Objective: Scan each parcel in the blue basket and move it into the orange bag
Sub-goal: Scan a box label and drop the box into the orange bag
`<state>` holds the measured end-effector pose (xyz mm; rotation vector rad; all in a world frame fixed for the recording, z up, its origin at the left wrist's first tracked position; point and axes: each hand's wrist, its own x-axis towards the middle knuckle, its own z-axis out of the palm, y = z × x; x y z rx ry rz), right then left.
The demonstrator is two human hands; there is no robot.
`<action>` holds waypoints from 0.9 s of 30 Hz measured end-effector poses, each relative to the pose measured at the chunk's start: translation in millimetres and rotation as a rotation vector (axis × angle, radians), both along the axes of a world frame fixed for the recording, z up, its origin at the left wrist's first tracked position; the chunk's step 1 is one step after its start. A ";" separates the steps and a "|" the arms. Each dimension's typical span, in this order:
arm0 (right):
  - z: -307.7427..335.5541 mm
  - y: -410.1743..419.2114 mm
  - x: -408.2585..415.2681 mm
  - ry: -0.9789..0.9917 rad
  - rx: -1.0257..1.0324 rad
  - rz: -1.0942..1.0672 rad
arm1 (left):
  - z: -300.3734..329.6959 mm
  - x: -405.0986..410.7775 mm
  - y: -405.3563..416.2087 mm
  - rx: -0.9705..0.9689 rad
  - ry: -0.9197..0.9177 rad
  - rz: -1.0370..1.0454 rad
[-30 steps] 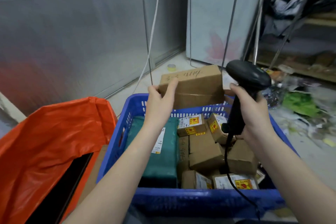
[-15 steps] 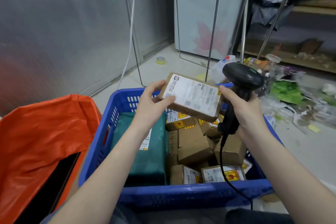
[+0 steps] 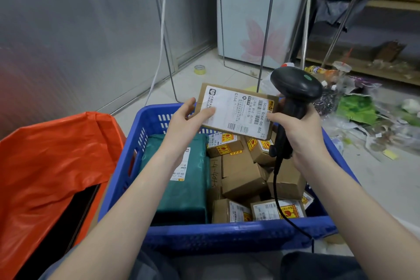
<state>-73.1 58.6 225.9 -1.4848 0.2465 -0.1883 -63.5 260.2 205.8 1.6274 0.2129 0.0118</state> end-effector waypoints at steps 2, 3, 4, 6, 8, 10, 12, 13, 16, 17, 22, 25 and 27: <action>-0.1 0.9 0.2 -0.001 -0.002 -0.001 | -1.5 0.9 2.8 0.074 0.023 -0.038; 0.0 1.2 0.2 -0.005 -0.001 -0.001 | -2.4 1.6 4.5 0.112 0.039 -0.045; -0.5 1.7 0.5 -0.009 -0.001 0.001 | -2.4 1.6 5.4 0.145 0.049 -0.050; -2.4 3.0 0.7 -0.005 -0.006 0.012 | -3.2 2.3 6.9 0.199 0.069 -0.059; -3.8 3.7 1.0 -0.008 -0.007 0.020 | -2.5 1.2 7.9 0.271 0.071 -0.076; -3.7 2.2 2.3 -0.030 -0.016 0.019 | 1.7 -3.1 10.2 0.396 0.062 -0.152; -1.9 0.4 3.9 -0.058 -0.021 0.015 | 3.8 -7.3 13.9 0.466 0.057 -0.281; -1.2 -0.4 4.5 -0.073 -0.019 0.015 | 3.8 -9.3 15.6 0.493 0.065 -0.346; 0.4 -1.0 5.0 -0.109 0.000 0.047 | 5.3 -15.3 14.5 0.607 0.046 -0.485; 1.2 -1.0 4.9 -0.113 0.015 0.061 | 6.1 -16.3 13.3 0.642 0.017 -0.483; 2.1 -2.1 7.2 -0.102 0.059 0.010 | 7.4 -13.3 13.5 0.580 -0.038 -0.308; -0.5 -1.1 7.0 -0.087 0.059 -0.003 | 7.4 -11.7 9.4 0.374 -0.021 -0.239; -2.0 -0.3 7.0 -0.065 0.099 0.032 | 9.3 -11.0 5.6 0.292 -0.009 -0.222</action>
